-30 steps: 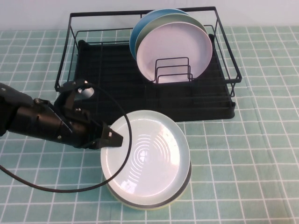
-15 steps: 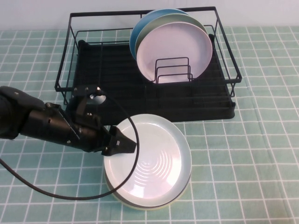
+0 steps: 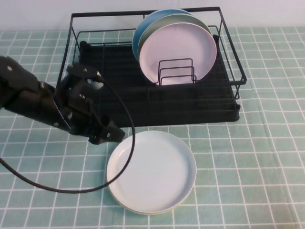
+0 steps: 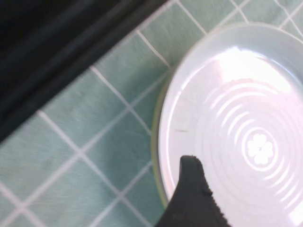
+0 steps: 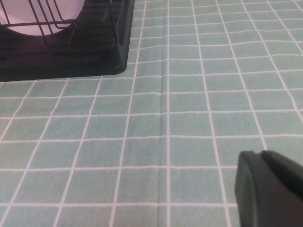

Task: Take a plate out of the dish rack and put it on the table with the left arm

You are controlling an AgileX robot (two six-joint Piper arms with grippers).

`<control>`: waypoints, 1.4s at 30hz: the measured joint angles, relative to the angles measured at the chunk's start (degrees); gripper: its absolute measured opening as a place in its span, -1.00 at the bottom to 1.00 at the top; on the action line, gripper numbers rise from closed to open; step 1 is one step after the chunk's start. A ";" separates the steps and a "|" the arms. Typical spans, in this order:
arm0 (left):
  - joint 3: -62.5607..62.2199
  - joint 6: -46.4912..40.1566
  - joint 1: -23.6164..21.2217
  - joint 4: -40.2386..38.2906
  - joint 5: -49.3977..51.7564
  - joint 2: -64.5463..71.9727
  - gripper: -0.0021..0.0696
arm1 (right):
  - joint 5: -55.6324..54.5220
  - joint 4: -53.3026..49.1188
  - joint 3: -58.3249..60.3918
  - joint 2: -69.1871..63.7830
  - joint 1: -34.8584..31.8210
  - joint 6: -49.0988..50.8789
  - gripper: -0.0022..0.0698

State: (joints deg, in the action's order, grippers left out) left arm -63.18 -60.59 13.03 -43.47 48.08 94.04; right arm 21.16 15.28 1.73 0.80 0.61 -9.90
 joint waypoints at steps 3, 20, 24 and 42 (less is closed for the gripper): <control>-2.21 3.25 0.00 5.18 0.23 -2.58 0.26 | 0.00 0.00 0.00 0.00 0.00 0.00 -0.99; 4.20 17.46 0.00 21.24 -4.45 -29.64 -0.93 | 0.00 0.08 0.00 0.00 0.00 0.00 -0.99; 14.45 17.46 0.00 20.30 -11.57 -40.51 -0.94 | 0.00 0.08 0.00 0.00 0.00 0.00 -0.99; 25.43 23.75 0.00 20.31 -2.35 -61.41 -0.94 | 0.00 0.08 0.00 0.00 0.00 0.00 -0.99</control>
State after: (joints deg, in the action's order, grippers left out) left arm -37.75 -36.85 13.03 -23.16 45.73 32.63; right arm 21.16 15.36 1.73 0.80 0.61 -9.90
